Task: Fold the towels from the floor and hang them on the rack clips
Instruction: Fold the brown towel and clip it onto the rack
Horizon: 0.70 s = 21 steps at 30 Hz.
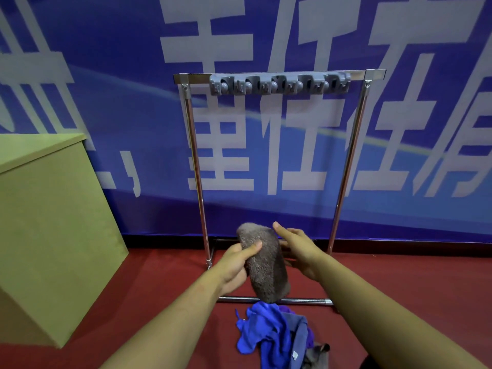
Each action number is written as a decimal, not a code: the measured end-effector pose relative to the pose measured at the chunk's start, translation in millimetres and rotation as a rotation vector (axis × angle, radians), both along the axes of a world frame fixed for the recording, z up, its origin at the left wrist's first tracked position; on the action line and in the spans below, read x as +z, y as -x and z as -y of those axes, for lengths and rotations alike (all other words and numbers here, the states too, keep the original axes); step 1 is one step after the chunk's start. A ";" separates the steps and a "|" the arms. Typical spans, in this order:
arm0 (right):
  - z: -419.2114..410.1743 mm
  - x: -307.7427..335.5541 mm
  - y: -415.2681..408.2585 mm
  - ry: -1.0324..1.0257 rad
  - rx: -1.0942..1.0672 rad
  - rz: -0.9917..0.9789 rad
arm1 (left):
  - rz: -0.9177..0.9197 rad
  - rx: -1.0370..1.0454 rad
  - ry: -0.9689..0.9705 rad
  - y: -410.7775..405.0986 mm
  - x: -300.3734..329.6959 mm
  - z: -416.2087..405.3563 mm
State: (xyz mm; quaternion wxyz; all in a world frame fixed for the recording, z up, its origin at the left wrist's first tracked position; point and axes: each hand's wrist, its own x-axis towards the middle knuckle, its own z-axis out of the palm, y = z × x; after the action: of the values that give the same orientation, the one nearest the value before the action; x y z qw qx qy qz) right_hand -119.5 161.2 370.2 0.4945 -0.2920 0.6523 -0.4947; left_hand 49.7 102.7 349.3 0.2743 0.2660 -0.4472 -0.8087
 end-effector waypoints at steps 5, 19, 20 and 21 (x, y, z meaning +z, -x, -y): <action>-8.7 1.5 -13.7 0.072 0.094 -0.072 | 0.074 0.168 0.066 -0.9 3.1 9.4; -23.0 23.1 -15.1 0.430 0.100 -0.452 | 0.452 0.296 0.288 -8.5 7.2 18.8; -22.8 23.6 -14.6 0.448 0.082 -0.442 | 0.489 0.322 0.403 -9.2 4.8 19.4; -22.6 23.6 -14.2 0.460 0.064 -0.410 | 0.498 0.336 0.489 -9.6 1.9 20.6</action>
State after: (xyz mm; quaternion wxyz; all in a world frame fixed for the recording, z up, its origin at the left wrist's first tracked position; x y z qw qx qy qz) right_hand -105.3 183.8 393.8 0.2889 -0.5104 0.5998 -0.5444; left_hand 59.3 82.1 351.1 0.3414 0.4507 -0.6300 -0.5324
